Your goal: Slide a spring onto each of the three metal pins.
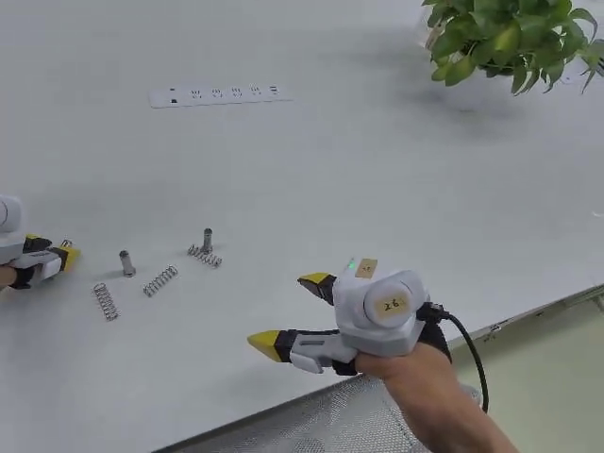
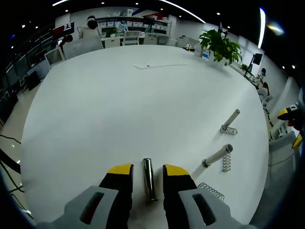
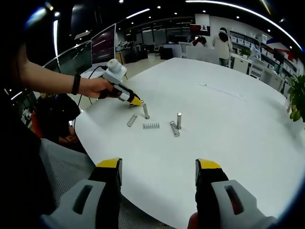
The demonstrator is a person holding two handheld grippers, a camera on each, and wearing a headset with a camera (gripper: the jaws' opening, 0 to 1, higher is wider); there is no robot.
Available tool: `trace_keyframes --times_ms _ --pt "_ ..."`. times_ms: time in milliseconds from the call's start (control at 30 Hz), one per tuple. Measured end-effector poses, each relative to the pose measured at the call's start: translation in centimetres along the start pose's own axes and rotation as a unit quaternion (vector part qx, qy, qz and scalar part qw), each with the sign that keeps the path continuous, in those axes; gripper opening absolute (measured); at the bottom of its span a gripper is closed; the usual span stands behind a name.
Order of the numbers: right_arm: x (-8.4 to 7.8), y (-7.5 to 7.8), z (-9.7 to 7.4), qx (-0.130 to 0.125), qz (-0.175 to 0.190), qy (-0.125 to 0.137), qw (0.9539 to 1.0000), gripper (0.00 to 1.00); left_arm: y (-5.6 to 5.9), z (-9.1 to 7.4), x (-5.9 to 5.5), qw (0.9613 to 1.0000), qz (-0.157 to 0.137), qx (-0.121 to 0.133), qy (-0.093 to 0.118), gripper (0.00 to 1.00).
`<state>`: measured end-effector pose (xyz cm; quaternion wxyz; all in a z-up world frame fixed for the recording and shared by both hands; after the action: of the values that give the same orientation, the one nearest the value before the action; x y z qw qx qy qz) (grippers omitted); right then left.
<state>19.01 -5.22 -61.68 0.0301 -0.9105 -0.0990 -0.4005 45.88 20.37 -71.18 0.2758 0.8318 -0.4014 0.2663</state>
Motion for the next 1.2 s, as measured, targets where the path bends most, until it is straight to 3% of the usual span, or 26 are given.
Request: trace_keyframes --times_ms 167,233,333,433,600,967,1200 --pt "0.1 0.2 0.1 -0.001 0.003 0.001 1.0000 0.61 0.0 0.3 0.3 0.9999 0.008 0.007 -0.002 0.11" --pt "0.1 0.3 0.1 -0.001 0.003 0.000 1.0000 0.61 0.0 0.4 0.4 0.9991 0.034 0.021 -0.011 0.09" --pt "0.1 0.3 0.3 -0.001 0.004 -0.001 1.0000 0.60 0.4 0.6 0.5 0.9980 0.056 0.022 -0.020 0.07" --pt "0.1 0.3 0.4 0.000 0.004 0.000 1.0000 0.60 0.7 0.7 0.5 0.9976 0.064 0.018 -0.020 0.00" --pt "0.3 0.3 0.3 0.000 0.003 0.002 1.0000 0.60 0.9 0.4 0.1 0.9986 0.045 0.016 -0.024 0.00" --pt "0.2 0.6 0.0 -0.005 0.010 0.009 0.9999 0.60 1.9 -3.1 0.2 0.9987 0.040 0.029 0.008 0.00" --pt "0.2 0.5 0.0 -0.004 0.009 0.013 0.9999 0.59 1.8 -4.4 0.0 0.9989 0.027 0.036 0.016 0.00"
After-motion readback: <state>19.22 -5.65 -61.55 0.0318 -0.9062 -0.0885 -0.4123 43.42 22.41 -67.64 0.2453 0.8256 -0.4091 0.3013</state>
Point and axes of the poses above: the centre of the closed fingertips' face, and the gripper's own axes: z roughly forward along the fingers, y roughly to its right, x roughly out of its top, the point moved 9 cm from there along -z, roughly backward along the fingers, and after that the axes turned 12 degrees about -x, right-handed, at the moved point
